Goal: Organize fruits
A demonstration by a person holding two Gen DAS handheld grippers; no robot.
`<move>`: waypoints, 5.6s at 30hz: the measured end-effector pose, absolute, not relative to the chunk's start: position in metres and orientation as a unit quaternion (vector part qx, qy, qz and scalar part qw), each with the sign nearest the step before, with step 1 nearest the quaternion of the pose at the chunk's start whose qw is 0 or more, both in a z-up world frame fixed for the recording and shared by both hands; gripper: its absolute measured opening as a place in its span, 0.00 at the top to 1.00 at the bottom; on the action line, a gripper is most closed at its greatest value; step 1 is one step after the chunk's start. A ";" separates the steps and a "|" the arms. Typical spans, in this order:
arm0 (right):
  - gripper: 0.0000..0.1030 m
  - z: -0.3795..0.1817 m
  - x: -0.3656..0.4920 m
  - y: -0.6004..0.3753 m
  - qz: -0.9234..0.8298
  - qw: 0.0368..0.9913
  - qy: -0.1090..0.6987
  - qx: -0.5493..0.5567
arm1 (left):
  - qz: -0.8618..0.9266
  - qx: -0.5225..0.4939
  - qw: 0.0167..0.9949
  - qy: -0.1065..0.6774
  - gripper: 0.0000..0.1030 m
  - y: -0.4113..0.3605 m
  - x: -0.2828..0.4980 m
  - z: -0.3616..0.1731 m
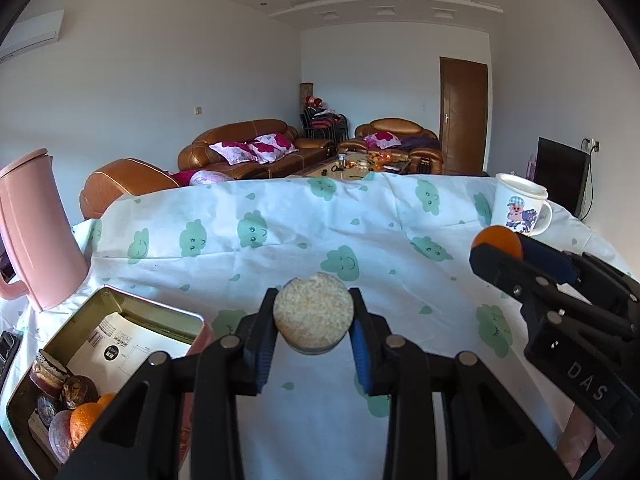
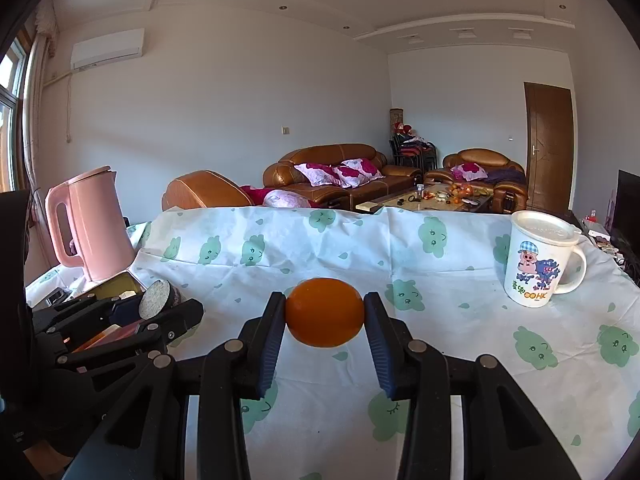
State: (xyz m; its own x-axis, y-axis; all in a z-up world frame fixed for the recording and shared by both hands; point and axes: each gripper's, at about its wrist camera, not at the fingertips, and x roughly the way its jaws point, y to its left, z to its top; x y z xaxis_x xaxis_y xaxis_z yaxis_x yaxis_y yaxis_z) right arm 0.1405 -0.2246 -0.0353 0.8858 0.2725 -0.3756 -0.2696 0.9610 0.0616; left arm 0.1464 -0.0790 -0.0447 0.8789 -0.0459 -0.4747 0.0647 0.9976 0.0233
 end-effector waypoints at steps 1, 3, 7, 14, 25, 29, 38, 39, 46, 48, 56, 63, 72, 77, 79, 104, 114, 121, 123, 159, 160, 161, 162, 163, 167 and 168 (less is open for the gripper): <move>0.59 -0.035 0.139 -0.224 0.139 0.972 0.192 0.002 | -0.029 0.020 0.970 0.242 0.67 -0.079 0.146 -0.044; 0.59 -0.034 0.138 -0.223 0.140 0.972 0.187 0.000 | -0.028 0.023 0.971 0.237 0.67 -0.080 0.144 -0.043; 0.59 -0.033 0.133 -0.222 0.140 0.974 0.178 -0.004 | -0.026 0.028 0.973 0.228 0.67 -0.082 0.140 -0.042; 0.59 -0.031 0.121 -0.216 0.144 0.975 0.166 -0.017 | -0.024 0.036 0.975 0.219 0.67 -0.083 0.133 -0.040; 0.59 -0.032 0.104 -0.205 0.152 0.972 0.175 -0.029 | -0.035 0.024 0.973 0.229 0.67 -0.074 0.120 -0.041; 0.59 -0.032 0.096 -0.203 0.153 0.972 0.177 -0.027 | -0.040 0.019 0.972 0.230 0.67 -0.069 0.114 -0.041; 0.59 -0.028 0.084 -0.180 0.176 0.966 0.185 -0.029 | -0.040 0.014 0.970 0.239 0.67 -0.045 0.090 -0.038; 0.59 -0.025 0.084 -0.177 0.182 0.966 0.184 -0.027 | -0.039 0.012 0.971 0.237 0.67 -0.040 0.087 -0.036; 0.59 0.000 0.074 -0.142 0.233 0.956 0.176 -0.026 | -0.013 0.001 0.970 0.244 0.67 0.003 0.065 -0.024; 0.59 0.006 0.071 -0.129 0.250 0.952 0.174 -0.030 | -0.001 0.001 0.970 0.242 0.67 0.017 0.058 -0.021; 0.59 0.022 0.059 -0.078 0.305 0.936 0.170 -0.046 | 0.050 -0.006 0.968 0.246 0.67 0.070 0.045 -0.014; 0.59 0.013 0.055 -0.037 0.340 0.921 0.180 -0.064 | 0.087 -0.030 0.956 0.278 0.67 0.111 0.050 -0.031; 0.59 -0.021 0.063 0.004 0.354 0.905 0.219 -0.090 | 0.090 -0.044 0.951 0.292 0.67 0.132 0.051 -0.045; 0.59 -0.031 0.067 0.013 0.354 0.901 0.231 -0.098 | 0.083 -0.050 0.950 0.297 0.67 0.136 0.053 -0.051; 0.59 -0.034 0.069 0.015 0.355 0.899 0.236 -0.099 | 0.084 -0.052 0.948 0.301 0.67 0.138 0.054 -0.053; 0.34 -0.040 0.066 -0.006 0.360 0.891 0.264 -0.080 | 0.110 -0.058 0.952 0.281 0.06 0.149 0.035 -0.043; 0.34 -0.021 0.052 -0.039 0.319 0.916 0.233 -0.070 | 0.095 -0.047 0.962 0.253 0.05 0.127 0.022 -0.022; 0.31 -0.011 0.044 -0.068 0.283 0.933 0.215 -0.061 | 0.079 -0.037 0.965 0.246 0.05 0.107 0.019 -0.016; 0.29 -0.011 0.043 -0.074 0.275 0.935 0.215 -0.058 | 0.076 -0.034 0.966 0.245 0.04 0.103 0.019 -0.015; 0.28 -0.013 0.038 -0.097 0.262 0.940 0.215 -0.032 | 0.065 -0.021 0.967 0.247 0.00 0.081 0.018 -0.015; 0.28 -0.013 0.038 -0.098 0.261 0.941 0.214 -0.030 | 0.066 -0.020 0.966 0.247 0.00 0.080 0.018 -0.015; 0.28 -0.012 0.039 -0.099 0.261 0.941 0.213 -0.029 | 0.066 -0.019 0.966 0.248 0.00 0.080 0.018 -0.016; 0.28 -0.012 0.038 -0.100 0.260 0.942 0.213 -0.028 | 0.065 -0.020 0.966 0.248 0.00 0.080 0.018 -0.015; 0.28 -0.012 0.038 -0.101 0.259 0.942 0.212 -0.026 | 0.065 -0.021 0.966 0.249 0.00 0.080 0.018 -0.016; 0.28 -0.011 0.037 -0.105 0.256 0.944 0.208 -0.025 | 0.065 -0.021 0.966 0.251 0.00 0.080 0.018 -0.016; 0.28 -0.010 0.036 -0.105 0.255 0.944 0.207 -0.025 | 0.066 -0.022 0.966 0.249 0.00 0.080 0.018 -0.015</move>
State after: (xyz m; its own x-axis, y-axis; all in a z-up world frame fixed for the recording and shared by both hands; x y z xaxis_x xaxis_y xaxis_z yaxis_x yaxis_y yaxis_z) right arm 0.0362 -0.1054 -0.0099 0.7839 0.4718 -0.4036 -0.4923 0.8684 0.0589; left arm 0.0175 0.0801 -0.0152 0.8671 0.1161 -0.4844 -0.1377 0.9904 -0.0092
